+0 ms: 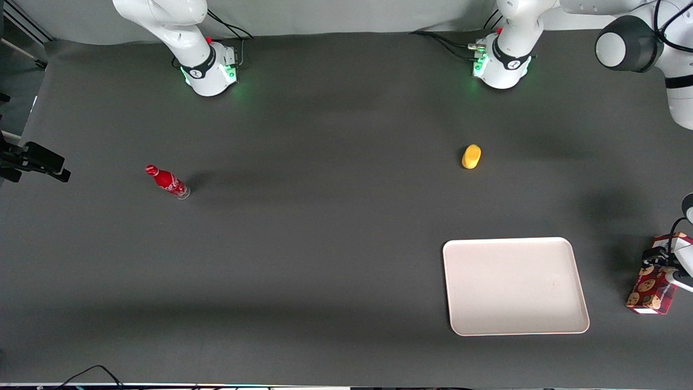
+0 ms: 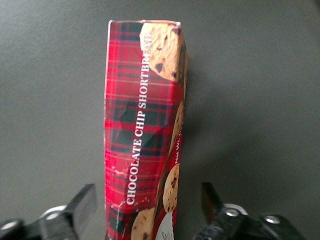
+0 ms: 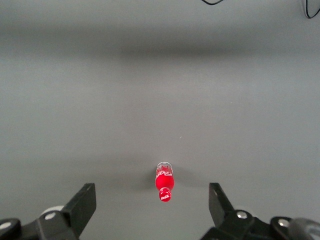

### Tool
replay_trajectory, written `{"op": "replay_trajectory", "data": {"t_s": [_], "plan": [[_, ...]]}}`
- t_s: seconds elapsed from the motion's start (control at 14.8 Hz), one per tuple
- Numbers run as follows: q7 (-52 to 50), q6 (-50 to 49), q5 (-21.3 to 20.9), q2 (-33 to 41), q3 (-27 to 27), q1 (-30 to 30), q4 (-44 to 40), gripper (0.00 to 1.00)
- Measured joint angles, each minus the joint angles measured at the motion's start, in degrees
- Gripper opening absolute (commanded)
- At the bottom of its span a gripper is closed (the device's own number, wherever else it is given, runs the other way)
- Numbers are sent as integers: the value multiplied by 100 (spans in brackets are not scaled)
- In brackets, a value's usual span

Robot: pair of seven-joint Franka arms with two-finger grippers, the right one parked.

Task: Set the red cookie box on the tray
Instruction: 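Close the left gripper on the cookie box end and lift it, then carry the upright cookie box with the left gripper over the tray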

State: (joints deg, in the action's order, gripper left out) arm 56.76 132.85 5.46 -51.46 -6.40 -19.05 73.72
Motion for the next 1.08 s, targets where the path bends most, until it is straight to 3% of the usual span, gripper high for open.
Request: {"op": "replay_trajectory", "data": {"t_s": [0.2,0.81,1.08], "plan": [[12,4,0,0,0,15,-3,0],[18,-95,-1,65,-28,119,-94,0],[-506,-1426,36,709,-135,131,-271,0]]}}
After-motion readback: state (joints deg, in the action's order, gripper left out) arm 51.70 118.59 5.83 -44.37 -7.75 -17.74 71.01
